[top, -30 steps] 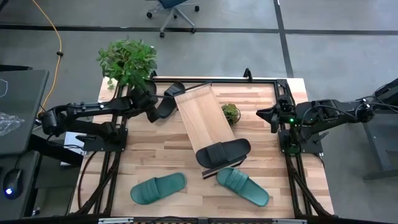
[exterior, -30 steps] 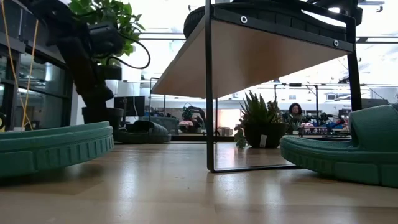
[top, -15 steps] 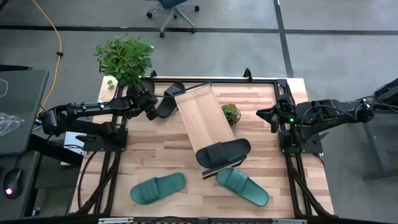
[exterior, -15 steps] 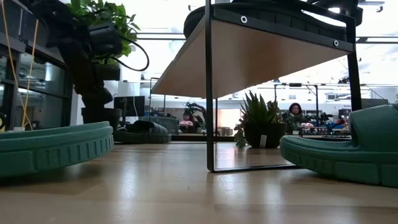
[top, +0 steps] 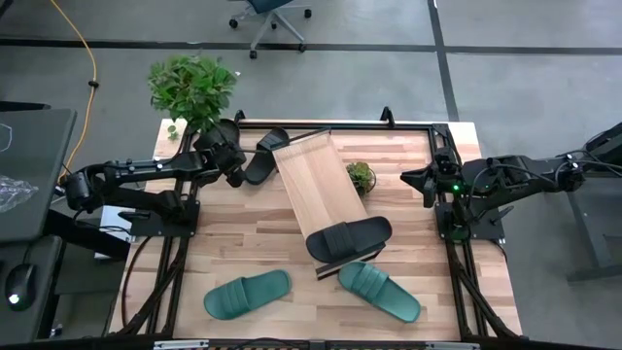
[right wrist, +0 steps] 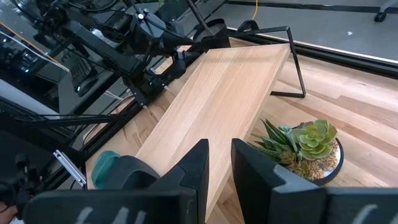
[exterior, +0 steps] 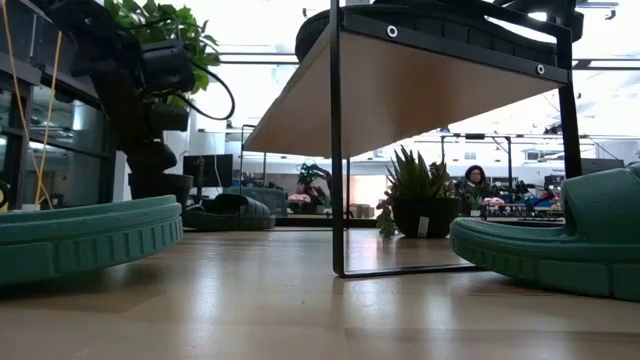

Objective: Pick and place slides into the shelf
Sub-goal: Adjust the black vase plant

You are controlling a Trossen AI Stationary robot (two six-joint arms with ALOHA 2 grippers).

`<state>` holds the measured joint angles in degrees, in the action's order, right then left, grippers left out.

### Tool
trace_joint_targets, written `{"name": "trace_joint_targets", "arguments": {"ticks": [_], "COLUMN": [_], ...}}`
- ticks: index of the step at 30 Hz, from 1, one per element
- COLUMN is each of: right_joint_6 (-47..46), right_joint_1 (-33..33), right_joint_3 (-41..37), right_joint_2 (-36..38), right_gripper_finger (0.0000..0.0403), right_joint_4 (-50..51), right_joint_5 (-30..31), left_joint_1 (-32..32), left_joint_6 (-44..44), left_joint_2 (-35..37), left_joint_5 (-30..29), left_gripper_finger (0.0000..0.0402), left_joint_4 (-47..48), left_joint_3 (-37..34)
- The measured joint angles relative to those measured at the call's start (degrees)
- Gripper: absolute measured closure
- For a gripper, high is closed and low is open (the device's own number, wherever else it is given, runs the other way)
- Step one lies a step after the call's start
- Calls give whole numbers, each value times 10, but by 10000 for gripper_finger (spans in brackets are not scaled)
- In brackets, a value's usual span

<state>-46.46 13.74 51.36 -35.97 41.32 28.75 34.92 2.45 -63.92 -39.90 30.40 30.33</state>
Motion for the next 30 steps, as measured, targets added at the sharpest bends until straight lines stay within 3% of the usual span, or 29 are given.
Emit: {"name": "trace_joint_targets", "arguments": {"ticks": [7, 19, 26, 30], "right_joint_6": [0, 0, 0, 0], "right_joint_1": [0, 0, 0, 0], "right_joint_3": [0, 0, 0, 0], "right_joint_2": [0, 0, 0, 0], "right_gripper_finger": [343, 343, 343, 343], "right_joint_4": [0, 0, 0, 0], "right_joint_5": [0, 0, 4, 4], "left_joint_1": [6, 91, 93, 93], "left_joint_6": [6, -20, -34, -48], "left_joint_2": [0, 0, 0, 0], "left_joint_5": [-7, 41, 46, 93], "left_gripper_finger": [241, 241, 241, 241], "left_joint_4": [0, -9, -20, -22], "left_joint_3": [0, 0, 0, 0]}}
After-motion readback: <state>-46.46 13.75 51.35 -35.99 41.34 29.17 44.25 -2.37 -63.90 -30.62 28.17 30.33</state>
